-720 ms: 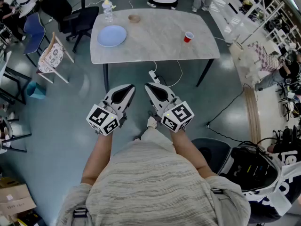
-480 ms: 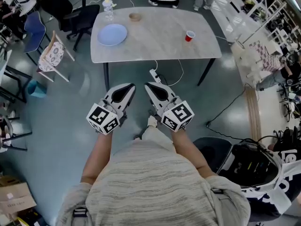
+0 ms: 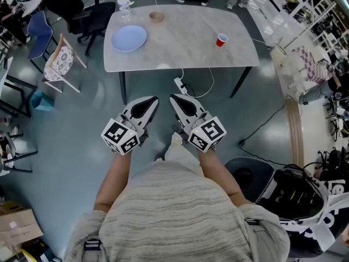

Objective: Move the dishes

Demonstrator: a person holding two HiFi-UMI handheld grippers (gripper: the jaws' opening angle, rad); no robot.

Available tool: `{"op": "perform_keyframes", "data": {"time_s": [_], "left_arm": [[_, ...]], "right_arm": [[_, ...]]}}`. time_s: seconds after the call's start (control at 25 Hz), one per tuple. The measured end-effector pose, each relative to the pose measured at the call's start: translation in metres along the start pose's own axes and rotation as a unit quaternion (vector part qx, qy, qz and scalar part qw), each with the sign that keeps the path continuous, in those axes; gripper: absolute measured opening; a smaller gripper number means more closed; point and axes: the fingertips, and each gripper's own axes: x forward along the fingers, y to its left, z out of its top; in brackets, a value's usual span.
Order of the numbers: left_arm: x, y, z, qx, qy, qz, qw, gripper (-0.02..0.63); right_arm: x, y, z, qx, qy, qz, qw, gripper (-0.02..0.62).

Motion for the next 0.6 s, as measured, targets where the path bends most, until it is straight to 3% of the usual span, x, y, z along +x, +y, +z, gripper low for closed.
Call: {"op": "perform_keyframes", "data": {"time_s": [0.6], "left_arm": [[0.074, 0.025, -0.015, -0.018, 0.014, -0.009, 0.9997, 0.025]], "right_arm": [[0.012, -0.071, -0.001, 0.004, 0.013, 0.003, 1.000, 0.018]]}}
